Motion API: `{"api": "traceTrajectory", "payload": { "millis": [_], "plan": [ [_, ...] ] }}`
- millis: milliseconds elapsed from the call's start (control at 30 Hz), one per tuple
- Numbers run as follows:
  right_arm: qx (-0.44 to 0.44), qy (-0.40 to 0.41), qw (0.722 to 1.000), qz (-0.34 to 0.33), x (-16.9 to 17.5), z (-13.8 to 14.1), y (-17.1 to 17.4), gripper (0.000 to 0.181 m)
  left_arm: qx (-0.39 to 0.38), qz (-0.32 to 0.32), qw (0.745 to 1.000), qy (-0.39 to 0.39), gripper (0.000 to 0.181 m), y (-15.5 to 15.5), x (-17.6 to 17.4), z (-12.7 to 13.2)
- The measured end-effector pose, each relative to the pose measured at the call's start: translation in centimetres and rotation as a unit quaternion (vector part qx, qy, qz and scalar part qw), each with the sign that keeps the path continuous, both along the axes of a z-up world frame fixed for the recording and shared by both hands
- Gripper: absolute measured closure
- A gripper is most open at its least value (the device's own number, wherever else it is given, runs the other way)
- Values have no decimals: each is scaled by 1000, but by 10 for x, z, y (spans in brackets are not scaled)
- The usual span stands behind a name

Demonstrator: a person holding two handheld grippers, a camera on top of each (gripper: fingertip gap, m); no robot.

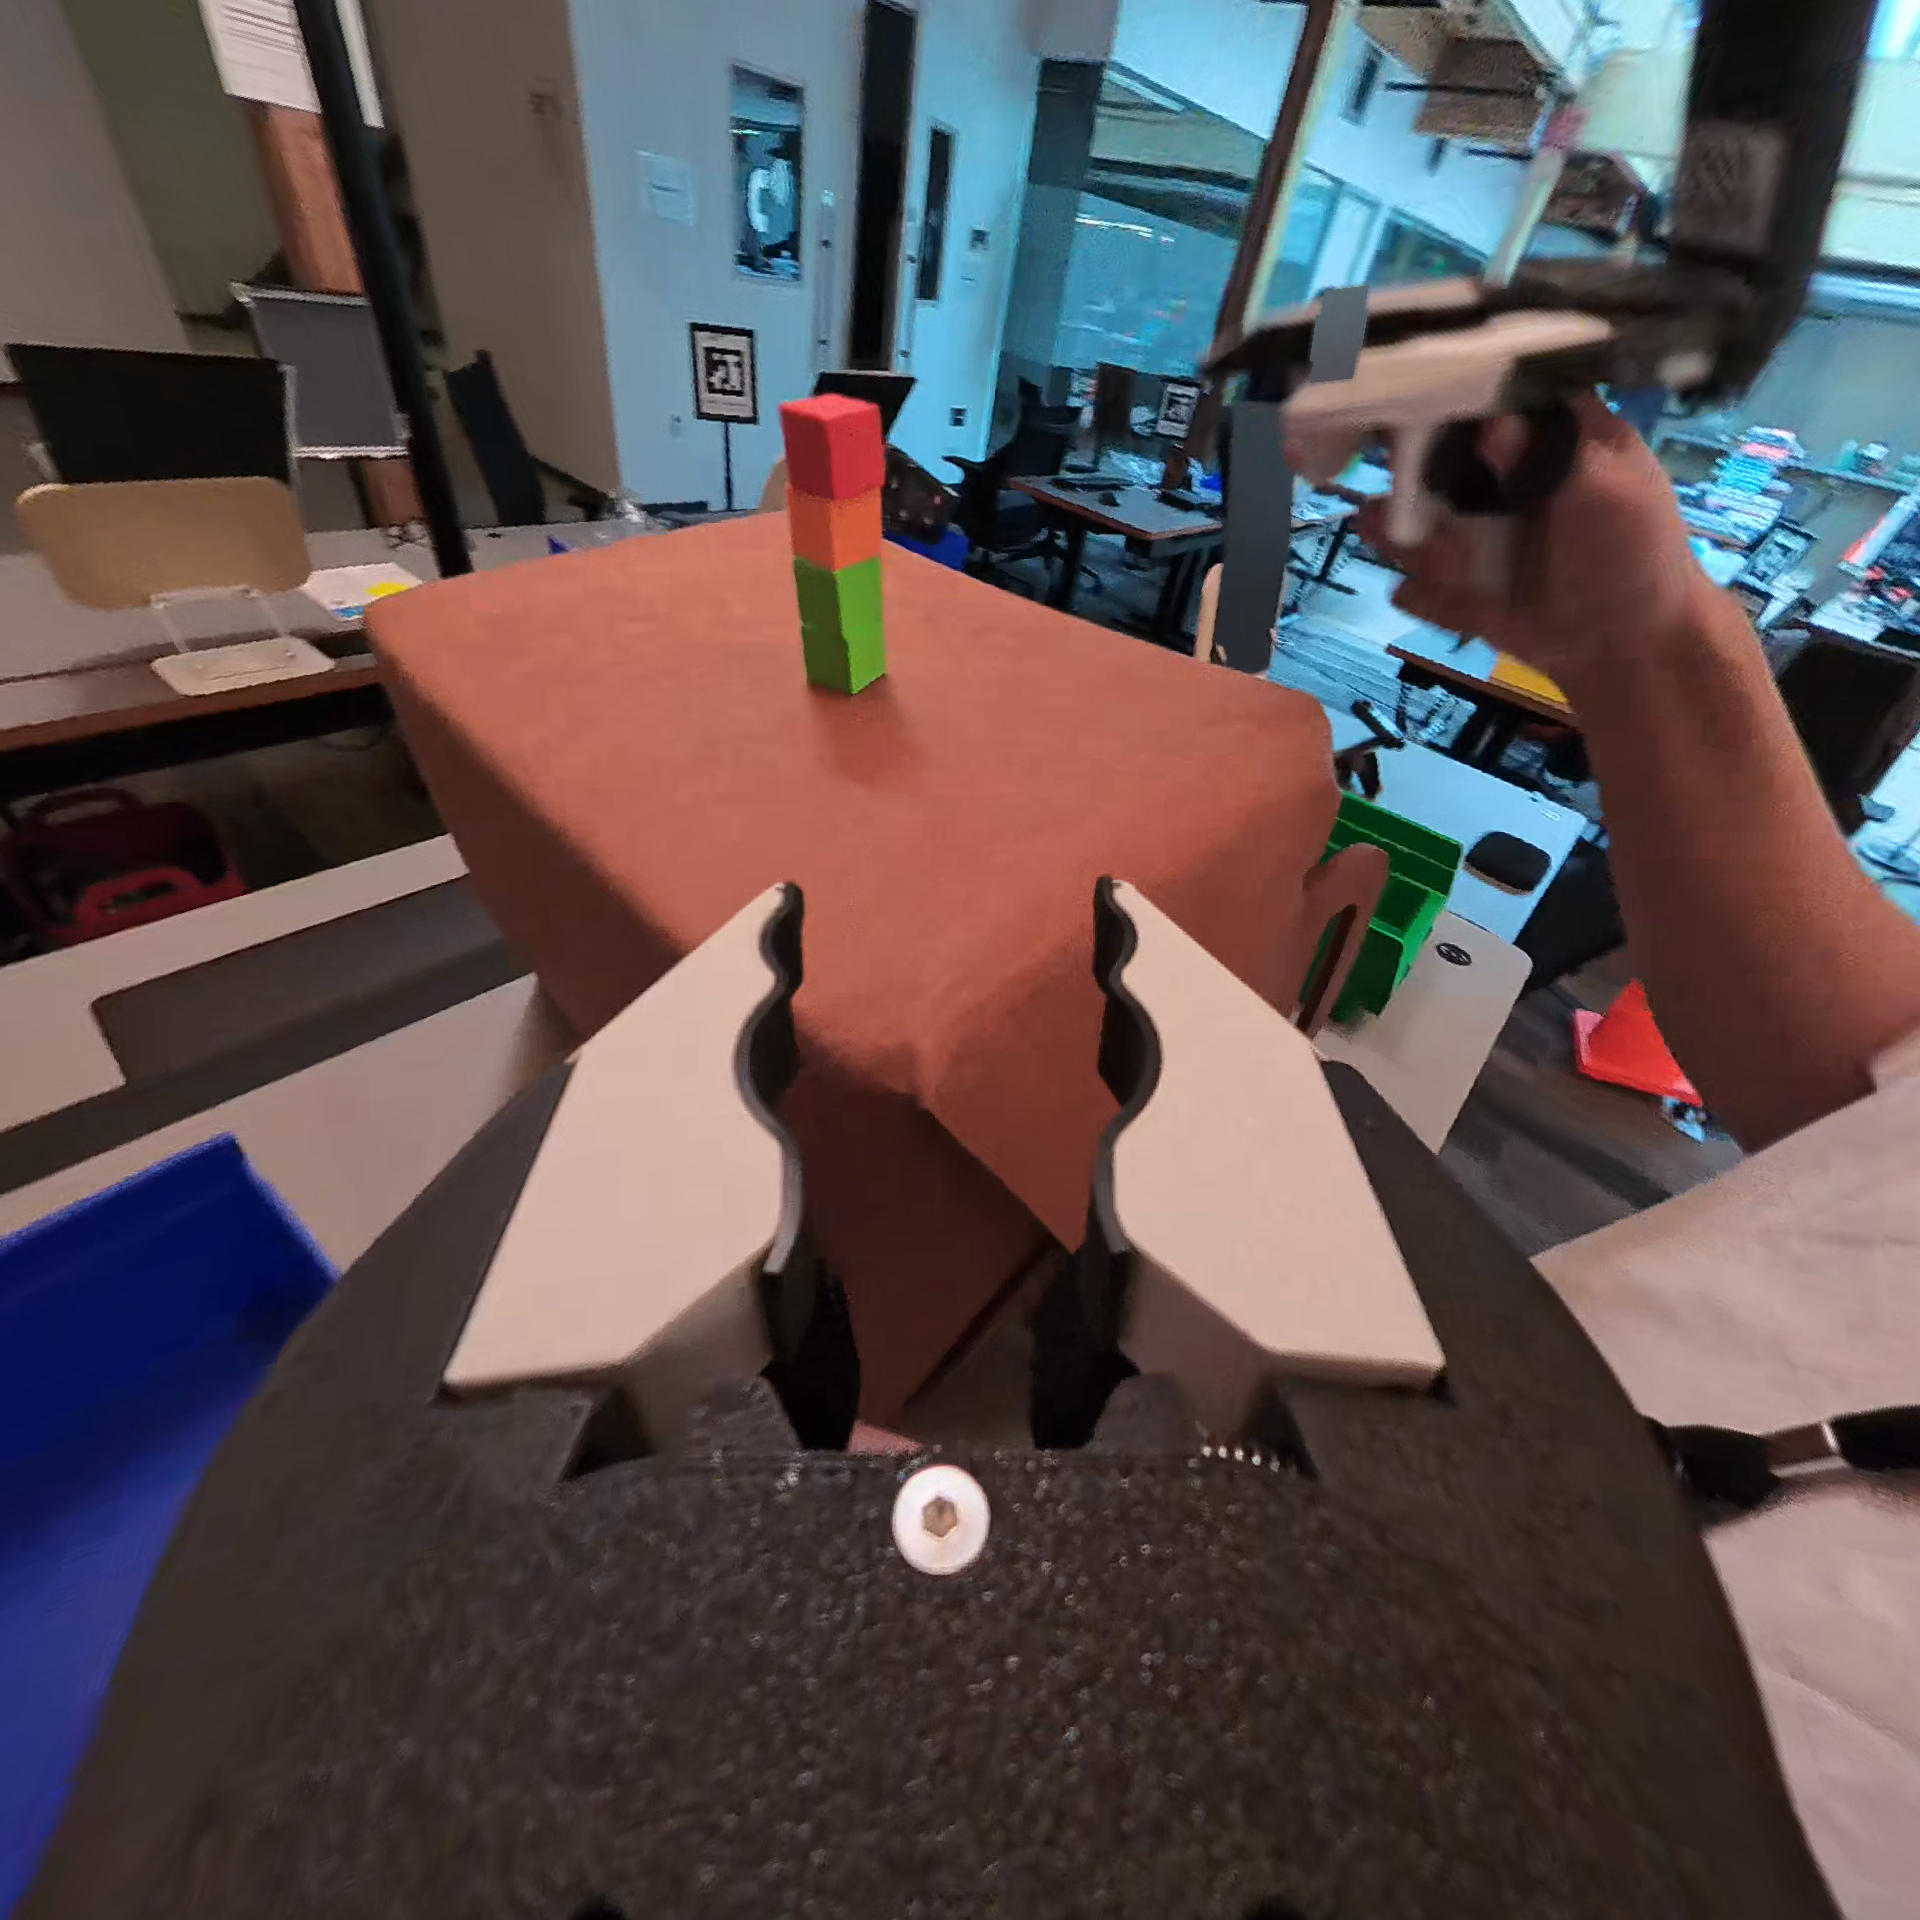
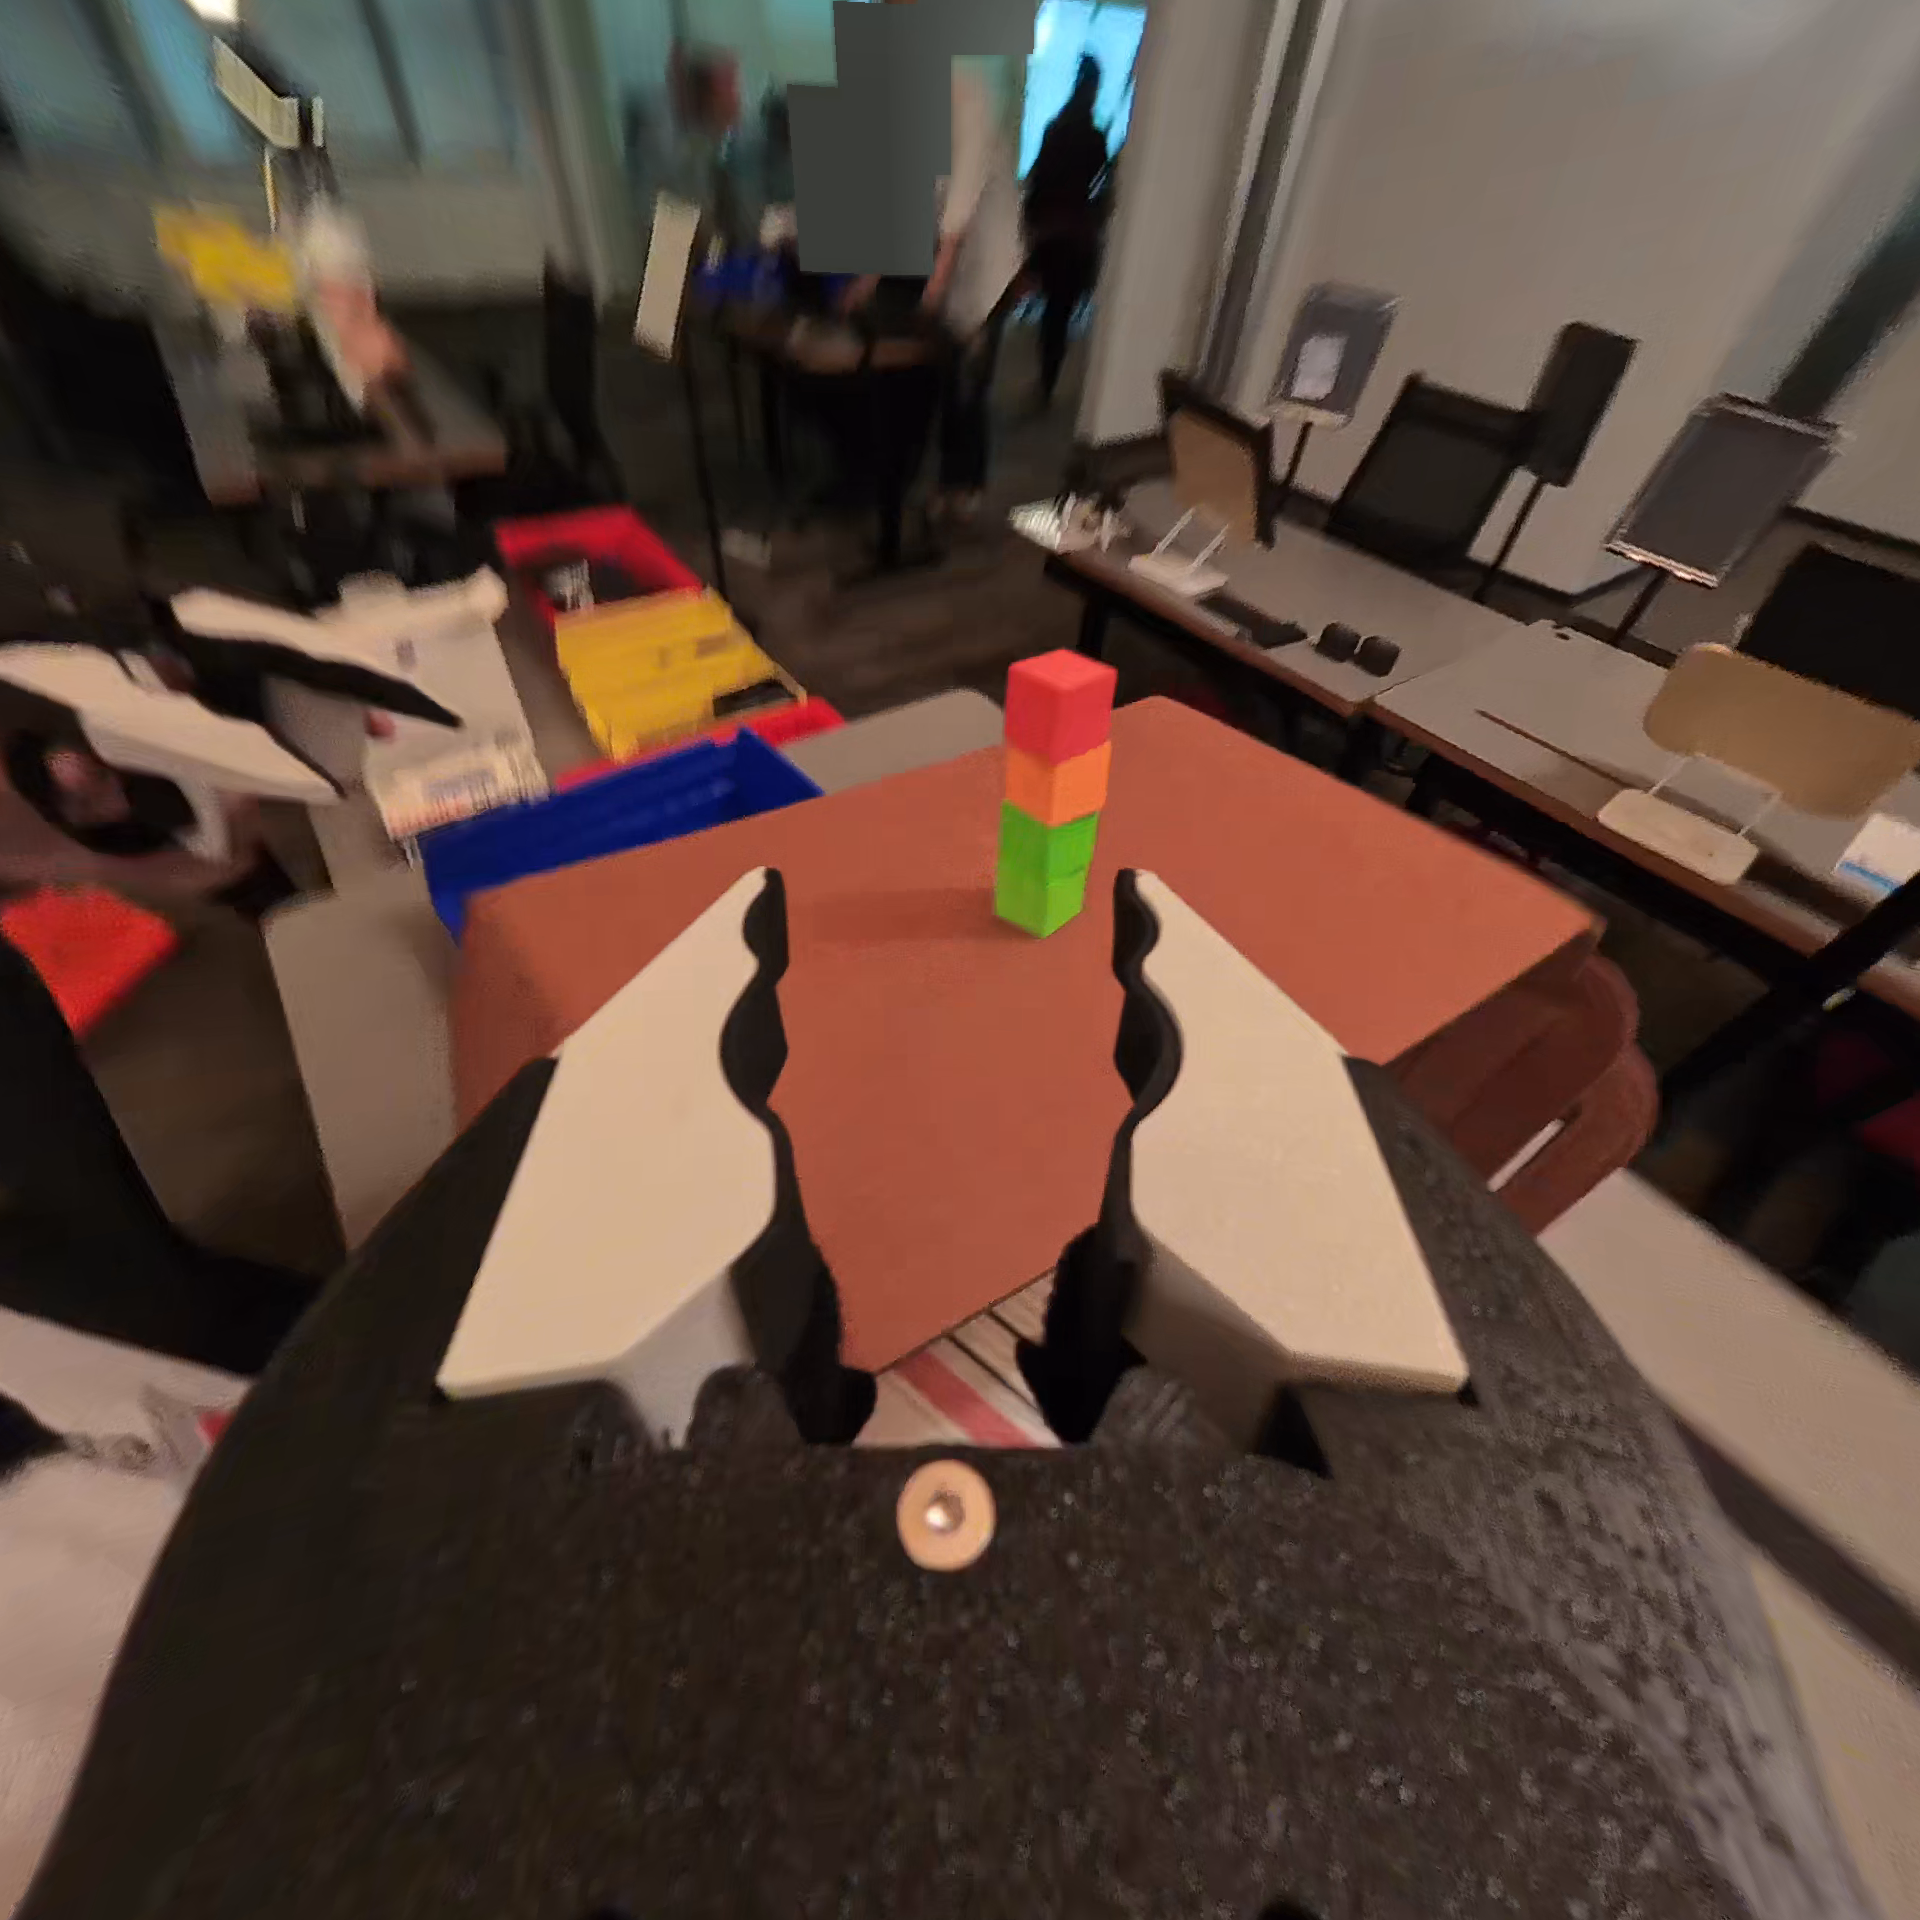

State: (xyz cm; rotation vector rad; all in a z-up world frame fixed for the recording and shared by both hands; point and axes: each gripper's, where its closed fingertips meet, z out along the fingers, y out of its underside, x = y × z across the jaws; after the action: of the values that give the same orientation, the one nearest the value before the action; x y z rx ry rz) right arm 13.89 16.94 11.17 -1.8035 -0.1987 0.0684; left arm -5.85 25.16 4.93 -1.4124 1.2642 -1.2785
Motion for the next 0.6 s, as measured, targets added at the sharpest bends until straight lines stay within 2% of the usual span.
{"api": "traceTrajectory", "payload": {
  "millis": [100,167,267,433,533,600],
  "plan": [
    [52,78,994,-55,-21,-21,-39,120,-10,27,1000,0,108,1,-4,-1],
    [66,89,989,-93,-25,-32,-59,119,-7,38,999,6,99,2,-3,-2],
    [70,95,985,-127,-23,-44,-81,124,3,46,999,12,98,4,1,-2],
    [53,105,982,-145,-22,-64,-101,124,-3,1,1000,13,99,-3,15,0],
    [85,83,977,-176,-17,-68,-103,123,34,-60,998,7,99,-25,17,3],
    [73,89,977,-178,-22,-77,-101,123,54,-88,995,6,99,-38,18,2]
  ]
}}
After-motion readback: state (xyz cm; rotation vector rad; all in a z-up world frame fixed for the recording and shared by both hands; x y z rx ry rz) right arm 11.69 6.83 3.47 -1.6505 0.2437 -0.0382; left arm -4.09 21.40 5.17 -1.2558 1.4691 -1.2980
